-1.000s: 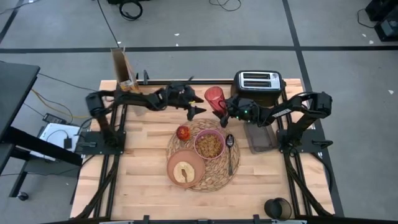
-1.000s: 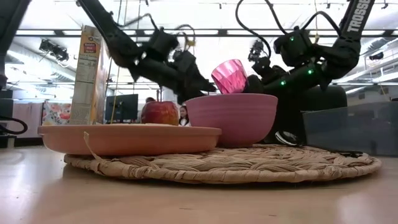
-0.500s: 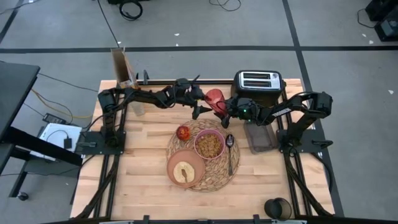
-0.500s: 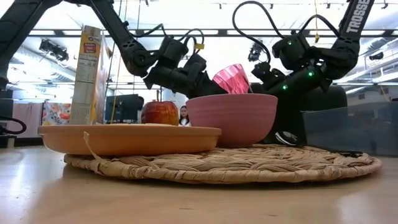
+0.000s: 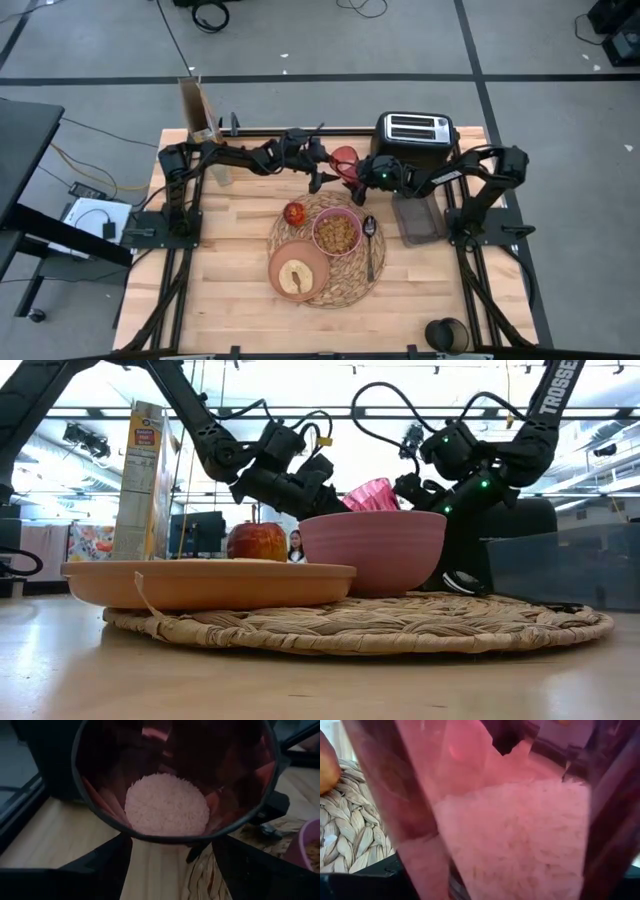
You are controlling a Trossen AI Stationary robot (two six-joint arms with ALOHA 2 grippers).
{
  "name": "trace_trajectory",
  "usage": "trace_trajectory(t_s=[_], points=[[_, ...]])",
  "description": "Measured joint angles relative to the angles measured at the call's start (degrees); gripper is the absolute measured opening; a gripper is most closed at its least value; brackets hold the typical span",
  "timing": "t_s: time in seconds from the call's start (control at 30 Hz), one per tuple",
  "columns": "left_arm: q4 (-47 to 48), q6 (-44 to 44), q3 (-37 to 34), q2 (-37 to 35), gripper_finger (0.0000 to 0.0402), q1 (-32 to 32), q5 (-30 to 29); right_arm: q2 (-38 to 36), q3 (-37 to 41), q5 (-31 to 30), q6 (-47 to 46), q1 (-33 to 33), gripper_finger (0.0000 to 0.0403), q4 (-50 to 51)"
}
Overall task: Arrange a breakfast setting
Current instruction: Put the red cup to the top right of the brown placemat
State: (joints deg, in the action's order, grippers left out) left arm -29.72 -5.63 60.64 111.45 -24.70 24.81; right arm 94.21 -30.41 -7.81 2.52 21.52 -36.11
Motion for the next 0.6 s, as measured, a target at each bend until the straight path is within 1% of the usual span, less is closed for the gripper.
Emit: trace_trajectory(t_s=[0.17, 0.3, 0.47, 0.6], points=[[1.2, 0.0, 0.0, 0.1, 0.0267, 0.0, -0.7, 1.2, -0.4, 0.0, -2.7, 0.0, 0.0357, 0.1], [0.8, 0.0, 0.0, 0.1, 0.0259, -0.2, -0.7, 0.3, -0.4, -0.1, -2.8, -0.1, 0.0369, 0.7], [0.3, -0.3, 0.0, -0.2, 0.0253, -1.2, 0.0, -1.2, -0.4, 0.0, -4.3, -0.1, 0.0383, 4.4], [0.2, -1.5, 0.0, -0.6, 0.0249, -1.5, -0.1, -1.4, -0.4, 0.0, -4.1, -0.1, 0.0392, 4.5]])
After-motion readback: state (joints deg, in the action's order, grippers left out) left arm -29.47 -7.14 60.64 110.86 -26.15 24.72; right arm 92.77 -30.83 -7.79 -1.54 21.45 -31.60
